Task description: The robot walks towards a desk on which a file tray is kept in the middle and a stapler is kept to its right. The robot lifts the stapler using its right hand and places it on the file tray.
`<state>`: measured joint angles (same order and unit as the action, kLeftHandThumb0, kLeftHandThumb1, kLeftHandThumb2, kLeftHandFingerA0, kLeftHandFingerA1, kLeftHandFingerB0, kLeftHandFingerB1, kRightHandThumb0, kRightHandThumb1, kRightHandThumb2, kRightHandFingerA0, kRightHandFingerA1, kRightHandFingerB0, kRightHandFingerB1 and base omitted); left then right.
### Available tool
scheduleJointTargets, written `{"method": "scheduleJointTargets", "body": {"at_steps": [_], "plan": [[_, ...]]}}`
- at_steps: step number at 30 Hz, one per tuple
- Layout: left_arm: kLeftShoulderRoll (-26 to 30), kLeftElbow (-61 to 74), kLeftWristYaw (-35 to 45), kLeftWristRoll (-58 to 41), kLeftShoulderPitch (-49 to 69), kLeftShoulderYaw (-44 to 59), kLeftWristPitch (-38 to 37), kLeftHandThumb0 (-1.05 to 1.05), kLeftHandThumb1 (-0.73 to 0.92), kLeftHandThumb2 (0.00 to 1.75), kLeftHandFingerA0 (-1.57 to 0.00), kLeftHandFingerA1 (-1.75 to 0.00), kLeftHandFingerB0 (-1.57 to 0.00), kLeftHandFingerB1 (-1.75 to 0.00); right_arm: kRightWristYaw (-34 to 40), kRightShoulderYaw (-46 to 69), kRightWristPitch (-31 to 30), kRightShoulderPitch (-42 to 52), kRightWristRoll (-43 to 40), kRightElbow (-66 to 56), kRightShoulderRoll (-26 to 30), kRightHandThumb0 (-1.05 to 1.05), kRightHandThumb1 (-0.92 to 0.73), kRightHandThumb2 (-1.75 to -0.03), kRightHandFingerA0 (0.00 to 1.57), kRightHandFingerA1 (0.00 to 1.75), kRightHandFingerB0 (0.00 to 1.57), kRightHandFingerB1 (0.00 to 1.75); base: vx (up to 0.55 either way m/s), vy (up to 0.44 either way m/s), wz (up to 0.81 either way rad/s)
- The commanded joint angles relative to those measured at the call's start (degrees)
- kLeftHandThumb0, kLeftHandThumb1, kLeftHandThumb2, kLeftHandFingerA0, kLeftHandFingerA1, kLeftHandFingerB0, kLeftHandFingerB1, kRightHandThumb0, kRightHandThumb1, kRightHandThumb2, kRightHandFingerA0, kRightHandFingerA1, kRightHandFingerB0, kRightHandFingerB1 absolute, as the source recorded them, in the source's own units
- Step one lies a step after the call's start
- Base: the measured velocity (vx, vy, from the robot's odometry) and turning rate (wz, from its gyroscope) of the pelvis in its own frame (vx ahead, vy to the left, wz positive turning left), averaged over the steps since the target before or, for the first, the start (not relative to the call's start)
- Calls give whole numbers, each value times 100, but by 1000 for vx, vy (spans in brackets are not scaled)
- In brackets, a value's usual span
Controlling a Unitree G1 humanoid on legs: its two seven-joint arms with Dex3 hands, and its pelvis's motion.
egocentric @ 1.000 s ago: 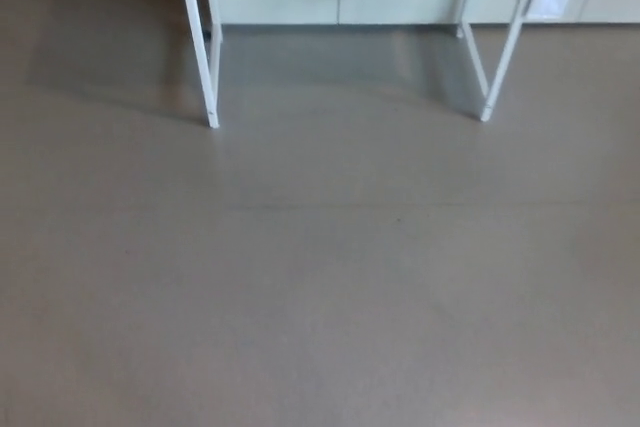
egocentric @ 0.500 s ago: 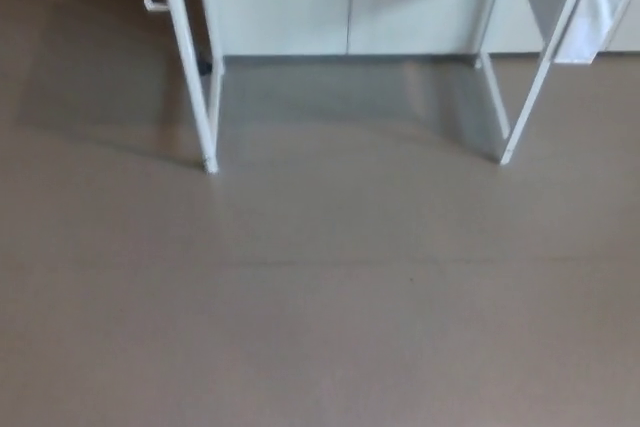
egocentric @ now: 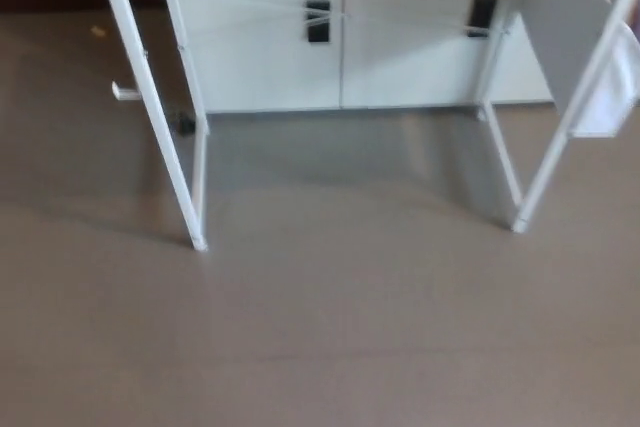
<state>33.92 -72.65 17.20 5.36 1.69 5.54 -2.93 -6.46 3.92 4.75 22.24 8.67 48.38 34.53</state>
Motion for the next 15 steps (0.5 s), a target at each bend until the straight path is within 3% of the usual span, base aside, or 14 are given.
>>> {"method": "scheduleJointTargets", "body": {"at_steps": [1,2,3,4,5,6,7,8,9,10,15], "plan": [[101,-17,36,-57,21,58,-80,-81,66,75,-29,-87,-31,-79,-4,46,-11,0,-2,34,75,-105,-81,-116,0,13,0,4,484,-249,51],[100,-19,36,-59,22,61,-83,-81,66,75,-29,-87,-31,-79,-4,46,-10,-1,-2,35,75,-105,-81,-116,0,13,0,4,435,-161,19],[91,-26,9,-48,14,56,-67,-87,50,108,-33,-78,-36,-76,-2,45,-4,9,-1,46,71,-105,-81,-116,0,13,0,4,378,-109,2],[95,-23,18,-47,12,57,-51,-81,65,76,-29,-86,-31,-79,-2,45,-2,10,-1,48,71,-105,-81,-116,0,13,0,4,320,-88,-1],[109,-20,36,-8,14,20,-84,-86,51,108,-33,-78,-36,-75,-2,45,-1,10,-1,50,71,-105,-81,-116,0,13,0,4,403,-66,3],[117,-19,41,8,22,4,-101,-86,51,108,-33,-78,-36,-75,-3,41,1,5,2,58,69,-105,-81,-116,0,13,0,4,409,-39,-6],[137,2,-24,106,44,-87,-156,-82,68,75,-32,-85,-33,-77,-4,39,1,3,3,61,69,-105,-81,-116,0,13,0,4,390,8,-11],[135,14,19,52,63,-47,-193,-78,68,75,-31,-84,-31,-76,-3,39,3,2,3,63,69,-105,-81,-116,0,13,0,4,376,37,-21],[132,16,49,7,68,-17,-198,-78,68,75,-31,-84,-31,-76,-3,39,4,2,3,65,69,-105,-81,-116,0,13,0,4,383,82,-34],[111,-11,12,-24,58,18,-172,-88,51,108,-34,-79,-37,-76,-3,39,5,1,3,67,69,-105,-81,-116,0,13,0,4,444,107,-32],[92,-25,17,-80,50,95,-113,-86,50,107,-33,-78,-36,-75,-4,40,6,-1,4,69,68,-105,-81,-116,0,13,0,4,572,121,-51]]}}
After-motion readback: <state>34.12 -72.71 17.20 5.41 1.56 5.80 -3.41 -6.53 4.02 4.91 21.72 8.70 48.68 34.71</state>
